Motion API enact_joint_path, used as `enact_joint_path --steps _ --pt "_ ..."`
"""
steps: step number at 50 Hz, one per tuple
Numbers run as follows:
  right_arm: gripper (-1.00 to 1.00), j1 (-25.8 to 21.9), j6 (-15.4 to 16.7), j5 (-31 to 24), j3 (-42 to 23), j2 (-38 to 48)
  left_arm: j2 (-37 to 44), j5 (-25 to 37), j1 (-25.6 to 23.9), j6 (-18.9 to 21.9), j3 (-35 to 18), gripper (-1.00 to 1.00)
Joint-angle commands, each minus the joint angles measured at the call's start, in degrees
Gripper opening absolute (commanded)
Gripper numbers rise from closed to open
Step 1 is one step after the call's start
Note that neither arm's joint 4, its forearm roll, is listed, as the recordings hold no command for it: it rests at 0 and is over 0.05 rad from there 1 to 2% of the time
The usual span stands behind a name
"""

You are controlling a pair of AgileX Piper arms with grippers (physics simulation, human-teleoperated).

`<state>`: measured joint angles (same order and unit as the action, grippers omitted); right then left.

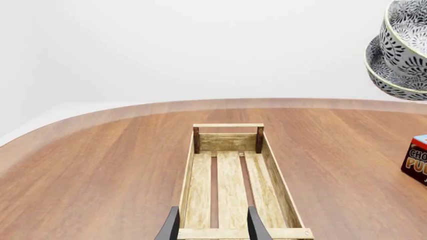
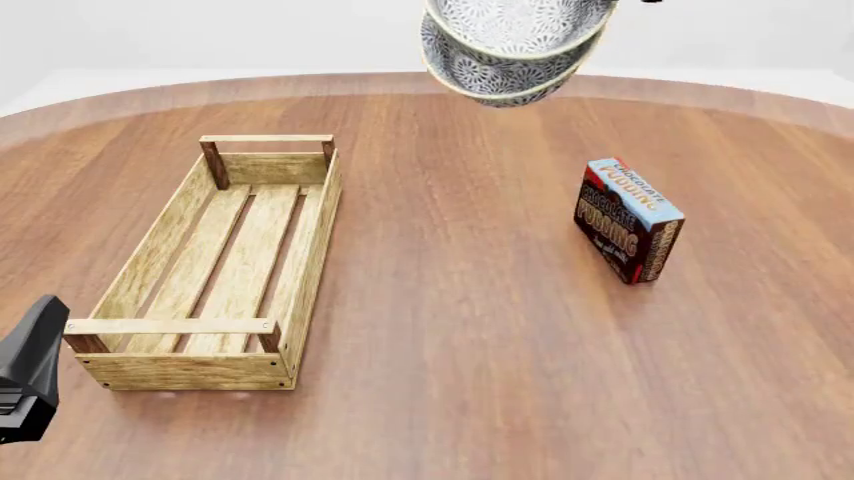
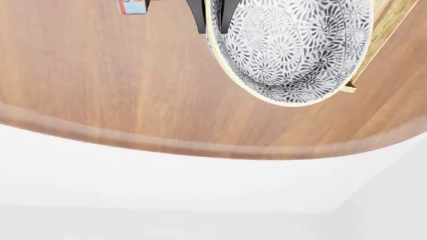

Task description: Stack the left bowl on the right bowl and place them in the tray.

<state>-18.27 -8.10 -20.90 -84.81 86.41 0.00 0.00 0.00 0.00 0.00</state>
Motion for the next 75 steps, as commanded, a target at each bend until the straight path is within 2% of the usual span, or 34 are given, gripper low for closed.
enact_joint_path --steps 1,20,27,35,45,54,62,75 --pt "-1.00 -4.6 -0.5 -0.2 -14.8 12.4 0.0 0.0 0.0 0.0 0.0 1.00" --pt "-1.00 -9.8 -2.9 0.2 -26.7 24.3 0.0 0.0 0.0 0.0 0.0 1.00" --pt "-1.00 -12.1 -4.2 0.1 -33.0 29.6 0.0 0.0 0.0 0.0 0.0 1.00" --pt "-1.00 -14.3 -6.3 1.5 -36.4 33.3 0.0 0.0 0.0 0.0 0.0 1.00" --pt "-1.00 -16.7 -7.3 -0.7 -45.1 39.1 0.0 0.0 0.0 0.0 0.0 1.00" --pt "-1.00 -18.8 -8.5 -0.4 -50.1 44.3 0.0 0.0 0.0 0.0 0.0 1.00" --pt "-1.00 -20.8 -9.4 1.2 -51.1 47.1 0.0 0.0 0.0 0.0 0.0 1.00" --pt "-1.00 -23.5 -10.0 5.7 -48.9 48.8 0.0 0.0 0.0 0.0 0.0 1.00"
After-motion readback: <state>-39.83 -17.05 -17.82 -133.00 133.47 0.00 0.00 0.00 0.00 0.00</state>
